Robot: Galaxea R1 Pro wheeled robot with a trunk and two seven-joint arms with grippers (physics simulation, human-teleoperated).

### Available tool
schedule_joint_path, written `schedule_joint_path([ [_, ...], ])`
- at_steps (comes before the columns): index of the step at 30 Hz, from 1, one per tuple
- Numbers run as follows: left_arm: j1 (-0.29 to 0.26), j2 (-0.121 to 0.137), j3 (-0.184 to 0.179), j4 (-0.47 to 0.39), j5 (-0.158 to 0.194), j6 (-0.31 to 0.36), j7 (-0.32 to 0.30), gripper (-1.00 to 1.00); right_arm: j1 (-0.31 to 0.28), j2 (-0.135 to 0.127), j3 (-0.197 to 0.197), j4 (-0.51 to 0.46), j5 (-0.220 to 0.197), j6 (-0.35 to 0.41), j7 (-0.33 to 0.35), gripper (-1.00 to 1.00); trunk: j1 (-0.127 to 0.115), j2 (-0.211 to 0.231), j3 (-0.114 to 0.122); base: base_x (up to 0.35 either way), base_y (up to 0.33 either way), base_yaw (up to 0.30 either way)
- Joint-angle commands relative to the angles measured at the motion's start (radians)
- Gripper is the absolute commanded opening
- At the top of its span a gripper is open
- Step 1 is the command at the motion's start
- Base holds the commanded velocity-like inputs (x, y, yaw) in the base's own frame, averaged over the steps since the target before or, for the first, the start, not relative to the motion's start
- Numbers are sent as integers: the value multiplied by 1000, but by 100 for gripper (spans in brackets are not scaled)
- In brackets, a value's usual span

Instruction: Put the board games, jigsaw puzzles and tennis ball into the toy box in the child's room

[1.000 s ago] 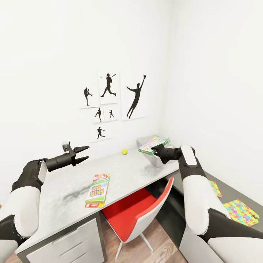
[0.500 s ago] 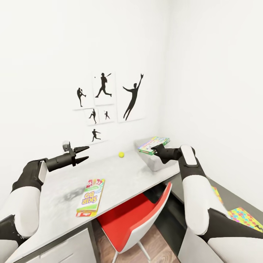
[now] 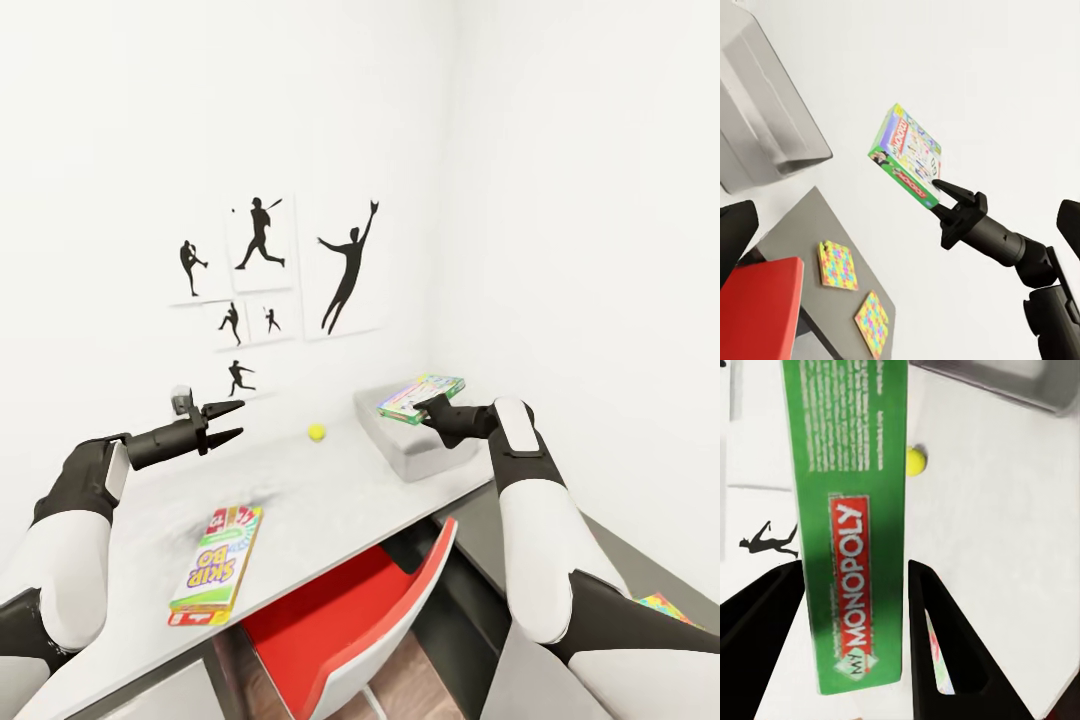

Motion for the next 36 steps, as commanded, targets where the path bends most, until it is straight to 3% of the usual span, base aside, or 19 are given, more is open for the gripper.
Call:
schedule_joint_path([
  [1,-1,-1,4,0,-10,9,-9,100,-1,1,-4,-1,-16,0,-10,-100,1,-1,0,188,-103,0],
  [27,-1,-5,4,0,-10,9,-9,100,2,1,-2,2,-16,6,-10,-100,1,-1,0,221,-71,0],
  [36,0,-7,4,0,-10,9,-10,100,2,1,-2,3,-16,6,-10,-100,1,-1,0,44,-1,0],
])
